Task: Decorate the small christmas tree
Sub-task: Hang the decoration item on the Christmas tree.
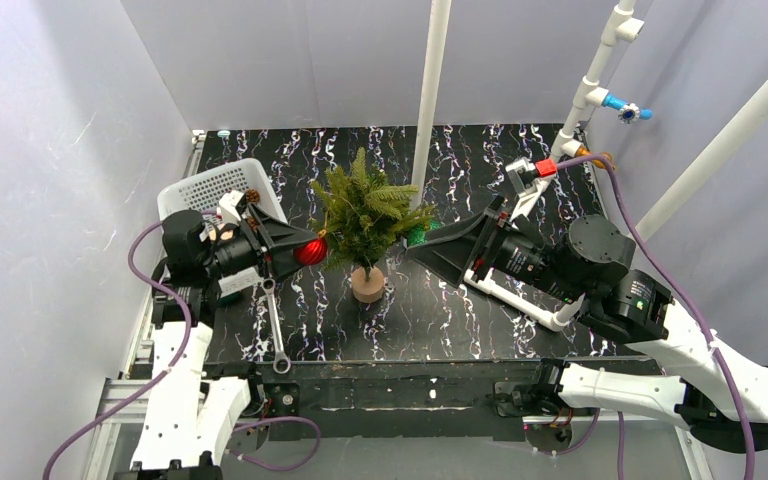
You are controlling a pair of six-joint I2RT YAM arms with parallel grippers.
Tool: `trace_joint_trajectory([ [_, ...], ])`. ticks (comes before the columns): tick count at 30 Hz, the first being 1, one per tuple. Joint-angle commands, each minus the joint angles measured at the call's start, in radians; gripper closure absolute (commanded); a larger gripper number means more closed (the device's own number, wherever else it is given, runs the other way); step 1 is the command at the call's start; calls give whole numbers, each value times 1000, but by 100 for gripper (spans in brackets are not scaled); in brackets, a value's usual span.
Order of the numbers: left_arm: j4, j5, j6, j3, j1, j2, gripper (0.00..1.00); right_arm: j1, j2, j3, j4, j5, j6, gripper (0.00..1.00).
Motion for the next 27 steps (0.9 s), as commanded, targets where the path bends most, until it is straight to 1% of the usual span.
trace_joint_trajectory([
  [1,-182,6,124,67,-20,-57,100,1,-2,30,17,-25,-14,8],
  [3,-191,3,118,63,-27,-68,100,1,-4,26,22,-24,-13,8],
  [5,-160,9,84,43,-33,-66,100,2,-9,19,31,-25,-14,8],
  [9,14,28,-64,-16,-33,-50,100,1,-20,0,51,-18,-11,8],
  [14,75,48,-127,-14,-33,-18,100,1,-27,-5,59,-13,-17,8],
  [19,275,48,-280,-54,-33,11,100,1,-39,-7,48,-6,-24,8],
  [21,335,44,-320,-64,-33,21,100,1,-48,-12,47,-3,-25,8],
  [27,314,30,-310,-61,-34,20,100,2,-72,-22,38,8,-25,8],
])
